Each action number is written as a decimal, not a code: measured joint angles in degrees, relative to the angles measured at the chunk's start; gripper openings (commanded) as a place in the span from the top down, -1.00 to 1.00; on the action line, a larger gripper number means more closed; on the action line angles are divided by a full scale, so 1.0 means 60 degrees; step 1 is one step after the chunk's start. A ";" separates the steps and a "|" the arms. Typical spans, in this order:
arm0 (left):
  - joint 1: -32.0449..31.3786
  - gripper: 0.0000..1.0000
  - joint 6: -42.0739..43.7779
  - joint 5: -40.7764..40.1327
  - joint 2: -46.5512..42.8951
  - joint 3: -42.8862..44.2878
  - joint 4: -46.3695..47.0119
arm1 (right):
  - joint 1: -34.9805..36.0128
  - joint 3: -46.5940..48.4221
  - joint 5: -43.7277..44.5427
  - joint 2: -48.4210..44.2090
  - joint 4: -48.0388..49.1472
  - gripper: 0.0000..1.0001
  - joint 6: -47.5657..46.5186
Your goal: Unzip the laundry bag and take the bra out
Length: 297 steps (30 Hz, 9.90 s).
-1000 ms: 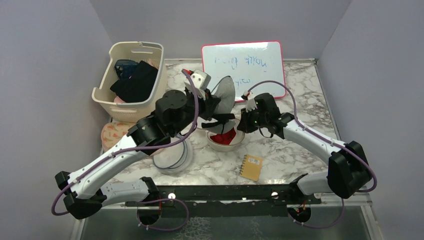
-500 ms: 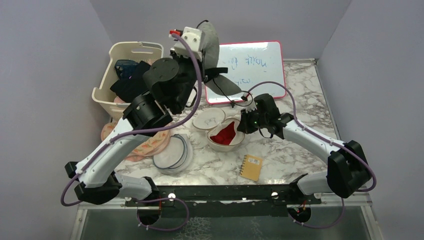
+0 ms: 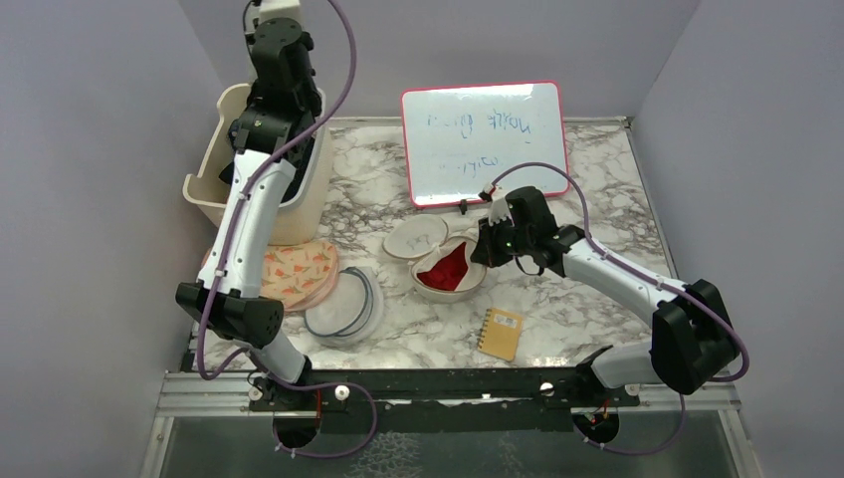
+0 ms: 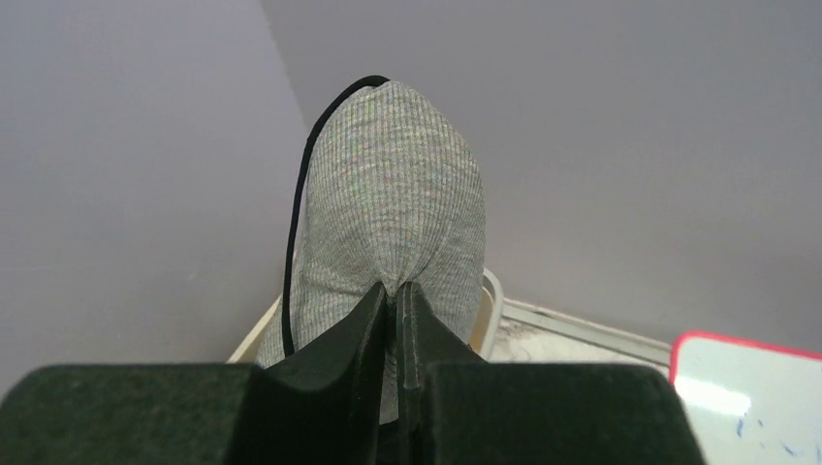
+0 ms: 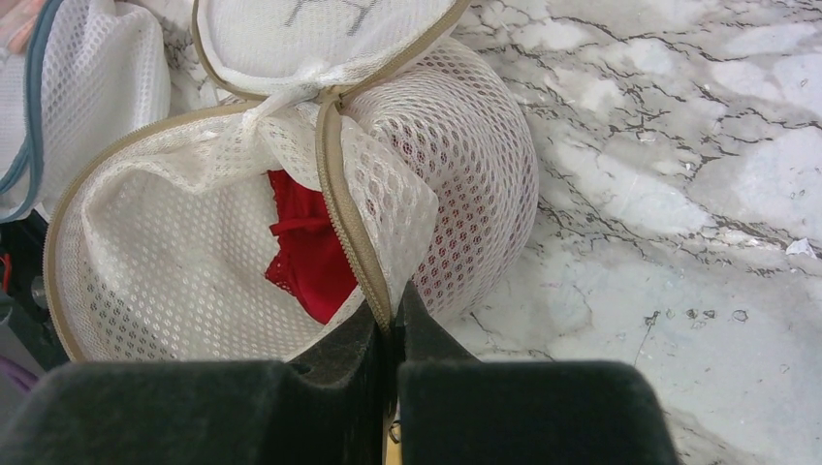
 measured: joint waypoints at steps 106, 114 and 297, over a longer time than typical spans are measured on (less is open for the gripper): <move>-0.5606 0.48 -0.1585 0.9129 0.0350 -1.1825 0.6266 | -0.0022 -0.1785 0.0576 -0.2484 0.1206 0.98 0.1013; -0.5810 0.00 -0.2623 0.8098 0.0102 -1.2717 0.7435 | -0.0022 -0.1785 0.0331 -0.2484 0.1202 0.98 0.1016; -0.4080 -0.78 -0.8324 0.4666 -0.4258 -1.3795 0.3071 | -0.0015 -0.0317 0.2805 -0.3453 -0.0532 -0.74 -0.0215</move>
